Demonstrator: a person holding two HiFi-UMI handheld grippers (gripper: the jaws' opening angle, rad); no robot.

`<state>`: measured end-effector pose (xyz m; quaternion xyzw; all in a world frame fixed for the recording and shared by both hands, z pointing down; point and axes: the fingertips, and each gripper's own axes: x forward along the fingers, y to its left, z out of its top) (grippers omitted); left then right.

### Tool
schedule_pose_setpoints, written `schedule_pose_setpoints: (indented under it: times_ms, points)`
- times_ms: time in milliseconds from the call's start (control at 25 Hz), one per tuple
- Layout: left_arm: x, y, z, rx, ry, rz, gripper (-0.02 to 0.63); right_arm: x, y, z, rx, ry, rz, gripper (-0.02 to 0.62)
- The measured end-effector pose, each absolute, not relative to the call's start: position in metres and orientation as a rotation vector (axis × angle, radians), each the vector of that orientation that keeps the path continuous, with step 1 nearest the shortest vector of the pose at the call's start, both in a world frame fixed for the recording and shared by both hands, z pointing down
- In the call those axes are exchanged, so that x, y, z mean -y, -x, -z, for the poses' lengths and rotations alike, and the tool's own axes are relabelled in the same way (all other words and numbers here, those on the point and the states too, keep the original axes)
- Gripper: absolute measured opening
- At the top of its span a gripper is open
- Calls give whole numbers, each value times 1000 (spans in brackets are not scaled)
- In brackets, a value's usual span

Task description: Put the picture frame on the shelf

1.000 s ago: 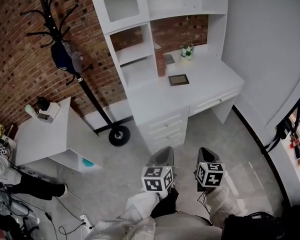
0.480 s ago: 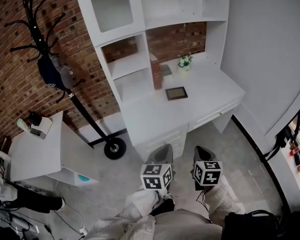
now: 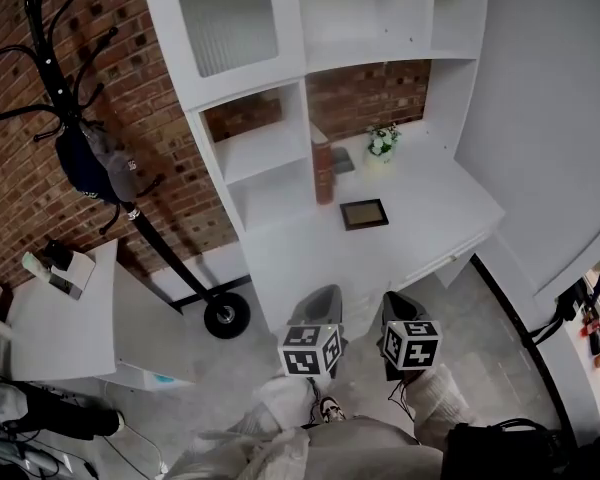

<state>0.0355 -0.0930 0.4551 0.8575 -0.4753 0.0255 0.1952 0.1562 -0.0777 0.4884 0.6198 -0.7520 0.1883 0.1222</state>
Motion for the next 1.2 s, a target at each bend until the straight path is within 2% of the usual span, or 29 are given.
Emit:
schedule_pose_setpoints:
  times_ms: [800, 1200]
  points:
    - [159, -2, -490, 1436, -2271, -99, 3, 162, -138, -520, 2196, -1698, -639, 25]
    - [224, -46, -482, 1465, -2274, -104, 3, 237, -178, -516, 2225, -1659, -638, 25]
